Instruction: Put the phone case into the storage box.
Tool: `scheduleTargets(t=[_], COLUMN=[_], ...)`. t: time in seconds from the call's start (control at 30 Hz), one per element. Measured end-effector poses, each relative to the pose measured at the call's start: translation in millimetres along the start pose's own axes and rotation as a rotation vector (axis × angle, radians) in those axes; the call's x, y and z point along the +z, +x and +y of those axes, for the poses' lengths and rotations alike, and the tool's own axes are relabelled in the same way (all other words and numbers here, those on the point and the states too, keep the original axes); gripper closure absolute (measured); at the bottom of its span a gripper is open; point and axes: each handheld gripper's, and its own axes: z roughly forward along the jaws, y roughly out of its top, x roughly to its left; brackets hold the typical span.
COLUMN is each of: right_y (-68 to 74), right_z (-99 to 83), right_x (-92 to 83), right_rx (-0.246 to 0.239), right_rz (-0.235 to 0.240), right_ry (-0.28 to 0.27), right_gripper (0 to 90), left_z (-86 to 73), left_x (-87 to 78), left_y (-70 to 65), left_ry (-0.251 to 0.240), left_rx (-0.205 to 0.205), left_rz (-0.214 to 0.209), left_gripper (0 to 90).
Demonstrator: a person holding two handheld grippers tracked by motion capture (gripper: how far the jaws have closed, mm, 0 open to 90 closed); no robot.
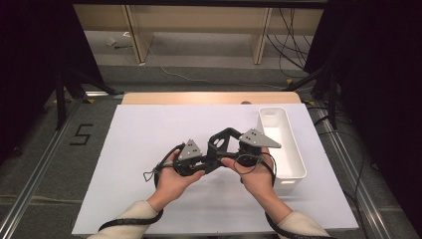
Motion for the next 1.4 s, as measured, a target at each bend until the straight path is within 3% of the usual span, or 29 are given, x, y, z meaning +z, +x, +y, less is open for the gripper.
scheduleTargets(t=[0.13,0.5,0.73,1.4], right_y=[-1.7,-8.2,-11.1,-16.8], right_z=[0.4,5.7,8.7,12.3], right_x=[-0.7,-5.3,-8.0,-11.1], right_rx=[0.002,0.010,0.009,0.009], right_rz=[-0.009,-0.027,-0.037,-0.058], right_ry=[-0.005,-0.026,-0.033,-0.032], right_gripper=[14.4,14.5,14.5,14.6], left_z=[0.1,-1.0,-1.2,-11.2], left_x=[-1.8,-11.2,-22.2,-53.2], left_y=[0.3,1.5,0.9,9.1], left_ry=[-0.006,-0.046,-0.050,-0.084], left_rx=[0.001,-0.008,-0.011,-0.014], left_rz=[0.006,-0.012,0.018,0.063], left_gripper=[65.4,25.1,1.8,0.0])
